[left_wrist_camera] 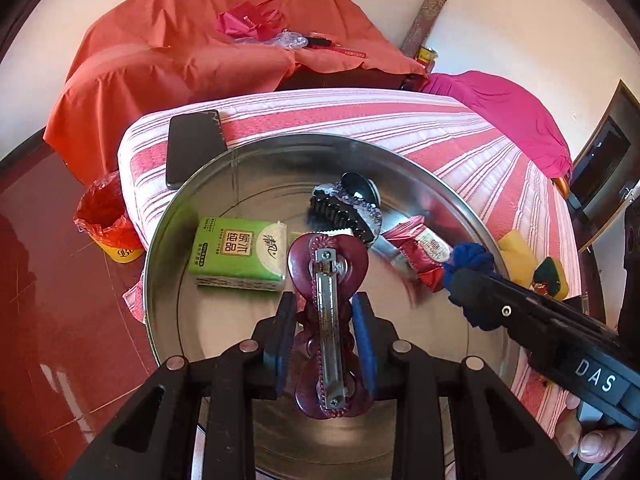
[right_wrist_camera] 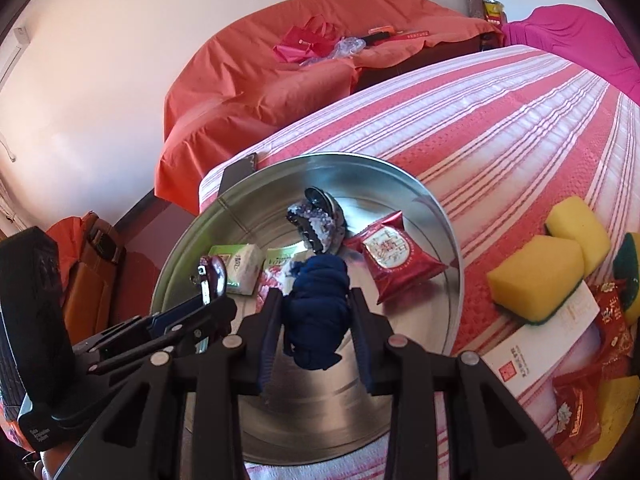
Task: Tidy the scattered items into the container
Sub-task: 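Drop the brown clip into the tin with the left gripper while the right gripper drops the blue item, then move both grippers back toward the remaining pile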
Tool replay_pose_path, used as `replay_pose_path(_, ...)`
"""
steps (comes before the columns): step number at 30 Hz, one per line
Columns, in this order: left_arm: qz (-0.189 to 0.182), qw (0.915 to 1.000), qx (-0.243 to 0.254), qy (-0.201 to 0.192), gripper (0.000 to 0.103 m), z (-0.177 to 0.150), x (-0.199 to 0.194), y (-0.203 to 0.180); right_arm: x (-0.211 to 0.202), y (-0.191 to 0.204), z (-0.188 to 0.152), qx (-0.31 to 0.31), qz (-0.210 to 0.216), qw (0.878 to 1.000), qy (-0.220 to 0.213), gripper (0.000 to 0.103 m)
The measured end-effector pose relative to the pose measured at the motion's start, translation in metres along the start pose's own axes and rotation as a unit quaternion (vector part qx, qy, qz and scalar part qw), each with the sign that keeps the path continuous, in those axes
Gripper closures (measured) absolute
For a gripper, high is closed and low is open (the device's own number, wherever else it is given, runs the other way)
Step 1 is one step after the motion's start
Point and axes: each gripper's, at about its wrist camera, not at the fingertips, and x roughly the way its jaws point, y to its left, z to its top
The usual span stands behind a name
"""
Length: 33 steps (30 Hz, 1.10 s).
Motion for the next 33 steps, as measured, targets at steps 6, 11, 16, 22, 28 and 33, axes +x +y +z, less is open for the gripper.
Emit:
replay_pose_path(6, 0.002, 0.9999, 0.014, 0.005, 0.027, 0.006, 0.006, -0.005, 0.025, -0.004, 0.018, 0.004, -0.007, 1.000, 0.016, 0.061)
replay_pose_path(11, 0.025, 0.9995, 0.018, -0.006, 0.023, 0.004, 0.005, -0.007, 0.017, -0.013, 0.014, 0.012, -0.004, 1.000, 0.007, 0.061)
replay_pose_path(16, 0.034, 0.9993, -0.012, -0.008, 0.023, 0.002, 0.002, 0.000, 0.009, -0.022, 0.009, 0.031, -0.003, 1.000, -0.001, 0.061)
replay_pose_path(22, 0.030, 0.9987, -0.014, -0.039, 0.023, 0.003, -0.016, -0.010, -0.005, -0.019, 0.007, 0.031, -0.002, 0.999, -0.018, 0.061)
replay_pose_path(28, 0.022, 0.9960, 0.007, -0.087, 0.023, -0.005, -0.038, -0.035, -0.035, -0.020, -0.005, 0.036, -0.006, 0.998, -0.046, 0.061)
replay_pose_path(33, -0.009, 0.9945, 0.044, -0.094, 0.022, -0.025, -0.044, -0.071, -0.061, -0.041, -0.033, 0.058, -0.025, 0.996, -0.060, 0.061)
